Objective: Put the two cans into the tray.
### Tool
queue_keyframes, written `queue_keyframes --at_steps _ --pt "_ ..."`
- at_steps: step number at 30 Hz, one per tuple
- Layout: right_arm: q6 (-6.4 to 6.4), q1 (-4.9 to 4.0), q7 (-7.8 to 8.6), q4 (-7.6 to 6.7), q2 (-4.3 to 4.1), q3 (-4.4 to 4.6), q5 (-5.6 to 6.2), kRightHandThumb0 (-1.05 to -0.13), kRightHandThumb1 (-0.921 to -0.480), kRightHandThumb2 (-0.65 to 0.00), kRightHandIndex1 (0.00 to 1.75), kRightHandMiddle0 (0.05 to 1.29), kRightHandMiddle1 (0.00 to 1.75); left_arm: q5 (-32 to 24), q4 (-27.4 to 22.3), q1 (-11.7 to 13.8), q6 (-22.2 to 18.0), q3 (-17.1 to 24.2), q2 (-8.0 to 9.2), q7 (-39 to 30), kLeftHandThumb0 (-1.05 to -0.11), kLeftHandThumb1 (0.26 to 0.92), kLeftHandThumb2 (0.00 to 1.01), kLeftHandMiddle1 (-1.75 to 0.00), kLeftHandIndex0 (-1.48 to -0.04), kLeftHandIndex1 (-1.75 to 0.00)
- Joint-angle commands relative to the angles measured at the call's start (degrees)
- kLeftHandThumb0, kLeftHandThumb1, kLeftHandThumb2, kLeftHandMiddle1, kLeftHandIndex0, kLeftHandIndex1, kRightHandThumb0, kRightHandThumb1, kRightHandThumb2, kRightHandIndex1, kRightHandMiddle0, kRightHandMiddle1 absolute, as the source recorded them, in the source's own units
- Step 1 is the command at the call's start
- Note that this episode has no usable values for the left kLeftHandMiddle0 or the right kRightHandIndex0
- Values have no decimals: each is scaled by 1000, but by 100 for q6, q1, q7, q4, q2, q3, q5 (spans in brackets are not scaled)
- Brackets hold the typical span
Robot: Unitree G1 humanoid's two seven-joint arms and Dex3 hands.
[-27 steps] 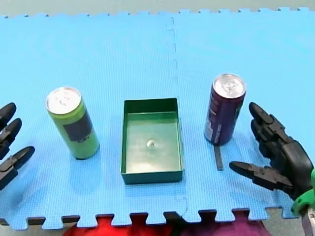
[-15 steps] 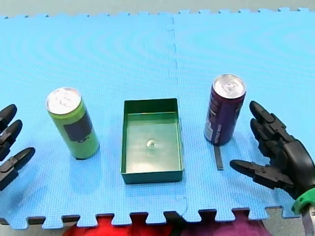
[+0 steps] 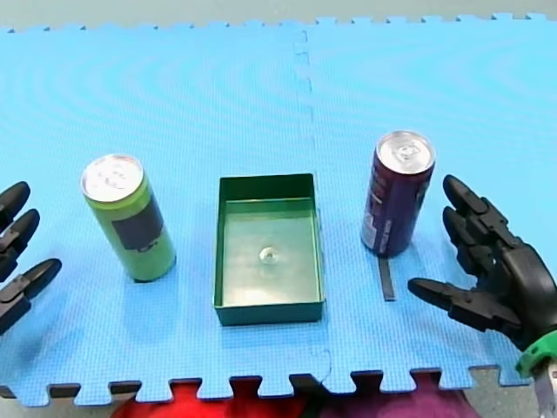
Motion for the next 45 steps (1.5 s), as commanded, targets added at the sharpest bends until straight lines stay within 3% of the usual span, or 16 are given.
queue_keyframes --at_steps 1,6,9,14,23,34,45 --pt "-73 -49 -96 59 -17 -3 -46 -1048 -768 -12 14 127 3 -39 33 -31 -2 19 40 -29 -1048 885 3 0 -497 0" --pt "-111 -168 -328 196 -58 32 -213 -1048 -765 -7 16 122 0 -80 72 -69 -1 46 63 -104 -1048 887 3 0 -495 0" --pt "-54 -276 -408 291 -109 42 -283 -1048 -715 0 16 120 0 -76 96 -91 -10 52 67 -104 -1048 889 3 0 -495 0" --pt "103 -468 -359 437 -237 10 -293 -1036 -649 0 12 119 0 -42 110 -107 -24 47 80 -79 -1048 893 4 0 -493 0" --pt "202 -694 -480 673 -230 -6 -375 -987 -620 0 6 111 0 -168 360 -226 -4 128 134 -253 -1048 861 0 0 -489 0" --pt "265 -814 -647 762 -221 0 -478 -979 -619 0 6 105 0 -261 541 -290 -52 216 166 -432 -1048 837 0 0 -487 0" --pt "407 -922 -559 753 -183 -11 -461 -963 -608 0 5 103 0 -356 705 -343 -72 299 171 -614 -1048 809 0 0 -483 0"
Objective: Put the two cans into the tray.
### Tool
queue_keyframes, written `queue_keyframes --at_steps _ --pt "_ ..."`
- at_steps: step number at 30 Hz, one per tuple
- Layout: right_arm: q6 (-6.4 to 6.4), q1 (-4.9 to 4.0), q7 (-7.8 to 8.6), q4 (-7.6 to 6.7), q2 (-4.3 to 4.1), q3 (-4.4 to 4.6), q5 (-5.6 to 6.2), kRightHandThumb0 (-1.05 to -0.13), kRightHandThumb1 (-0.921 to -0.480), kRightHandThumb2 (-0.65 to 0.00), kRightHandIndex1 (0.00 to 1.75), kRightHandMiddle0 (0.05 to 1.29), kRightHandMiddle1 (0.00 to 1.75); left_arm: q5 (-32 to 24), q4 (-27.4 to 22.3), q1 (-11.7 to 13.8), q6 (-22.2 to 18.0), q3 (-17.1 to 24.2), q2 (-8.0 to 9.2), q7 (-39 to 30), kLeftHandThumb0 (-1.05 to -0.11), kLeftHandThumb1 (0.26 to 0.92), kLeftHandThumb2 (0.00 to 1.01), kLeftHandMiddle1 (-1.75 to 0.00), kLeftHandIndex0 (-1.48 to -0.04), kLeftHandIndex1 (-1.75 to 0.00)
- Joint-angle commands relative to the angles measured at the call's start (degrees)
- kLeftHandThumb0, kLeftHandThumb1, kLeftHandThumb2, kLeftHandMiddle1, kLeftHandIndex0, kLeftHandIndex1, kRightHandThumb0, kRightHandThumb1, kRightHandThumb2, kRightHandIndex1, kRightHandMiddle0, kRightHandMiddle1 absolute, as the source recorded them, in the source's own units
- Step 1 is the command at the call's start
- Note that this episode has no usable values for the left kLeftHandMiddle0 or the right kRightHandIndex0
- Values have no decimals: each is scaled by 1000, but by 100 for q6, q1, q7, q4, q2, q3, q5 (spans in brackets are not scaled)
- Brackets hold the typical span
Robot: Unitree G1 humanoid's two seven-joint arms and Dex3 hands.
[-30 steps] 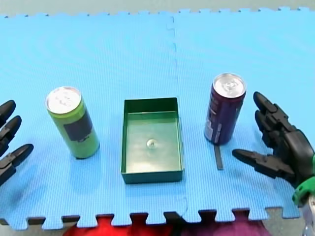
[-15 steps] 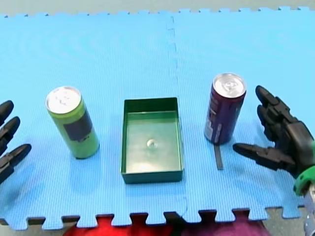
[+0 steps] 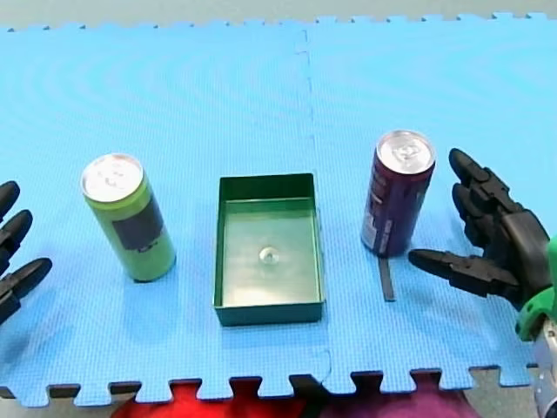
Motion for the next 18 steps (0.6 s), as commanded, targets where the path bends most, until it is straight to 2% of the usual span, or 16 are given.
queue_keyframes --at_steps 1,6,18 --pt "45 -74 5 7 0 -9 5 -961 -608 0 5 103 0 -45 37 -23 -20 31 36 -30 -1048 807 0 0 -482 0" --pt "92 -137 -9 13 48 -6 -1 -951 -604 0 7 104 0 -64 69 -34 -17 65 47 -79 -1048 797 0 0 -481 0" --pt "108 -183 -25 -19 131 -5 1 -963 -613 -2 13 105 1 -133 126 -51 -46 108 52 -200 -1048 784 0 0 -476 0"
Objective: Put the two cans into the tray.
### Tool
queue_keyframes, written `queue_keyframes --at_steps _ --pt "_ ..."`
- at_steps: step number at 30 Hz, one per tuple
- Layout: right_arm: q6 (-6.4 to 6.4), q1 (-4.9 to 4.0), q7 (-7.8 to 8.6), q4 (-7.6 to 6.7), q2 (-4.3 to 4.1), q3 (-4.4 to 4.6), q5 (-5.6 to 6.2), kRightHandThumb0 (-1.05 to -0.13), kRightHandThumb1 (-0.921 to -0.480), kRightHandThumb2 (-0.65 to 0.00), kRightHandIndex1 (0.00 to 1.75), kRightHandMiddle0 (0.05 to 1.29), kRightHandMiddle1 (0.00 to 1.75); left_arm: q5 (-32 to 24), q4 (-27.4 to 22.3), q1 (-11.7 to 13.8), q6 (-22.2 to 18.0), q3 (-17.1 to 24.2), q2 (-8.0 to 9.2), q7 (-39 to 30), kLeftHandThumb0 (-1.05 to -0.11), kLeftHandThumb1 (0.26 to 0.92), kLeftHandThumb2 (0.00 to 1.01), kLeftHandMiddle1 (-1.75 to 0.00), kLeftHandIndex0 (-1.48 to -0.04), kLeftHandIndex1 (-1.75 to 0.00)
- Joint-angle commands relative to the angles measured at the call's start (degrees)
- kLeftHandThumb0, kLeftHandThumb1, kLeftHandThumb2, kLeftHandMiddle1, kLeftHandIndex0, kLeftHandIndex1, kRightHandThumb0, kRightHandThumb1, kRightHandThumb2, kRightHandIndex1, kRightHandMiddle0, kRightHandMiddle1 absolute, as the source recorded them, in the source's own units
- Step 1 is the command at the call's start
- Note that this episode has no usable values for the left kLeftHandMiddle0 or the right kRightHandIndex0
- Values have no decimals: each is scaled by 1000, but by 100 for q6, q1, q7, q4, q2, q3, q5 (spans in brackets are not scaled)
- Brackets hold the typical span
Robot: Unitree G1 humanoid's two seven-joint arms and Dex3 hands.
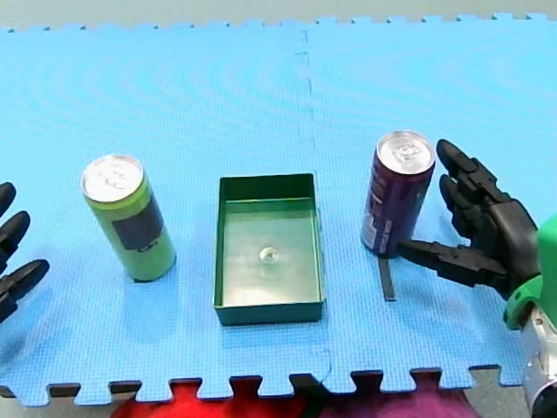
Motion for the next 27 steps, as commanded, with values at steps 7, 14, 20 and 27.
queue_keyframes --at_steps 7,14,20,27 --pt "55 -76 -17 -10 95 -9 18 -975 -622 -4 17 106 1 1 -14 6 -36 18 22 24 -1048 780 0 0 -476 0" --pt "103 -104 46 -15 122 -31 57 -983 -628 -3 17 106 0 25 -85 37 -2 1 20 85 -1048 779 0 0 -477 -1" --pt "115 -118 28 -20 143 -22 46 -983 -631 -2 15 105 0 27 -138 64 24 -12 11 124 -1048 780 1 -1 -477 0" --pt "125 -171 -56 -16 200 25 -9 -984 -636 -2 14 106 0 27 -180 90 44 -22 10 142 -1048 783 2 0 -475 0"
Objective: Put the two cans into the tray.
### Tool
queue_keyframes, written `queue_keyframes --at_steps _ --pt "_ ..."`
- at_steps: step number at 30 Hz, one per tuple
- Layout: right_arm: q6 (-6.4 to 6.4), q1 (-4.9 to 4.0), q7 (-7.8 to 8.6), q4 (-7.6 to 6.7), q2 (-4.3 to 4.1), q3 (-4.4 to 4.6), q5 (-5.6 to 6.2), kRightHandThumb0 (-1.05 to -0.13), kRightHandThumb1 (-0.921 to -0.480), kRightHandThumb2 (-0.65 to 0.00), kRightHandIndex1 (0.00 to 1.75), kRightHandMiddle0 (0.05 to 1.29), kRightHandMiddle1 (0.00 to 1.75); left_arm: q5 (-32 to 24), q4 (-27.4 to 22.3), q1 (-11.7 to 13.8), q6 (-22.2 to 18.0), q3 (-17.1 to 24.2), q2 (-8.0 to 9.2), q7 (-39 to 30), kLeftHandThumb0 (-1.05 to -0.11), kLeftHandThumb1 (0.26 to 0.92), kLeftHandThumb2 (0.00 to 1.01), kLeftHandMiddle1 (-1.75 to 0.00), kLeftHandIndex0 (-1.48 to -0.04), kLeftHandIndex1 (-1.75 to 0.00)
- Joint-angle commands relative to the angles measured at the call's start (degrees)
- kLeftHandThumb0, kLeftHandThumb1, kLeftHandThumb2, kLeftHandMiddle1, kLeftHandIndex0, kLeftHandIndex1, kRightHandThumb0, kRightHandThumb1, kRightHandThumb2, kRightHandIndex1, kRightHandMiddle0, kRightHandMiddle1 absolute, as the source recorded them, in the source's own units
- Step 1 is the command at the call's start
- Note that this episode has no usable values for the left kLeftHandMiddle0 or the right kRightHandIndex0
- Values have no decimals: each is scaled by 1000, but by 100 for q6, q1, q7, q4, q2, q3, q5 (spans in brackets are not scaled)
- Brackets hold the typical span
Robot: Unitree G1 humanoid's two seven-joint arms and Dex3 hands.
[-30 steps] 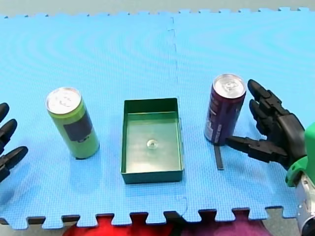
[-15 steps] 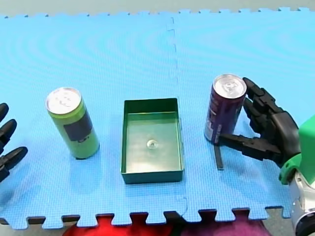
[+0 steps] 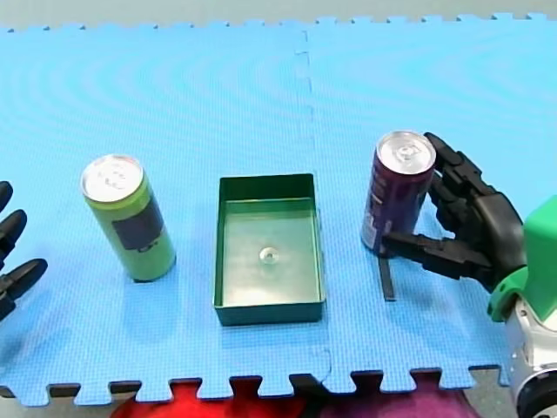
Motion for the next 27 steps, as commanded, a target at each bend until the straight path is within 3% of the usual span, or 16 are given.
queue_keyframes --at_steps 1,27 --pt "26 -36 -24 -10 8 11 -10 -984 -637 -2 13 106 0 11 -39 28 15 -4 9 20 -1048 783 2 0 -475 0" --pt "75 -135 -86 3 80 58 -54 -987 -651 -2 6 106 1 50 -56 60 -3 -19 7 105 -1048 796 4 -1 -475 0"
